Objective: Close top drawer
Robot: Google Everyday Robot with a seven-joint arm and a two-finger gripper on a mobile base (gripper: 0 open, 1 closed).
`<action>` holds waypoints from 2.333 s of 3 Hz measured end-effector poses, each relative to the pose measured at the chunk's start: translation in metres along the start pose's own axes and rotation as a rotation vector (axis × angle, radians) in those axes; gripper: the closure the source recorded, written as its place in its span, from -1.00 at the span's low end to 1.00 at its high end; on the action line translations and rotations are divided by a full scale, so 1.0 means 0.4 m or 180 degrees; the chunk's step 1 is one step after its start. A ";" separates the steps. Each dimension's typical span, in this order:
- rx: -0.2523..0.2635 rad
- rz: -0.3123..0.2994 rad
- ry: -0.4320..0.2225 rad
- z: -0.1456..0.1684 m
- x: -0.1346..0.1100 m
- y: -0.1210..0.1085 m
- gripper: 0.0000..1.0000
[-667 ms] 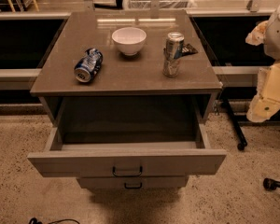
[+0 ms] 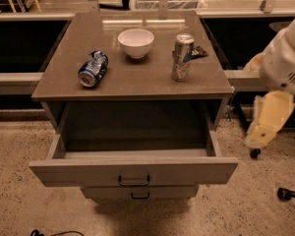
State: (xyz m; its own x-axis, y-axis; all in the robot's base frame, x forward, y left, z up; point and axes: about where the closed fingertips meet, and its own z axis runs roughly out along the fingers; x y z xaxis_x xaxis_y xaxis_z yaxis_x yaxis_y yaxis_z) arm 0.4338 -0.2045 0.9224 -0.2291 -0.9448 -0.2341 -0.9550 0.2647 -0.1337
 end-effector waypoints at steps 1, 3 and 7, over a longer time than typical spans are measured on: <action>-0.0362 -0.0024 -0.0114 0.186 -0.021 0.089 -0.61; -0.1063 -0.0160 -0.0137 0.534 -0.019 0.324 0.32; -0.0848 -0.0335 -0.0194 0.805 -0.012 0.366 1.00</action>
Offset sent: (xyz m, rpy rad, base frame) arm -0.1144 0.0922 -0.2906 0.1243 0.4414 0.1369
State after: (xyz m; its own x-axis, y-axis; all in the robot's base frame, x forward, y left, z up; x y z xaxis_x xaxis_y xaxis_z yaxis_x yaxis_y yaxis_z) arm 0.3556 -0.0989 0.5938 -0.1221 -0.9490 -0.2907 -0.9906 0.0982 0.0954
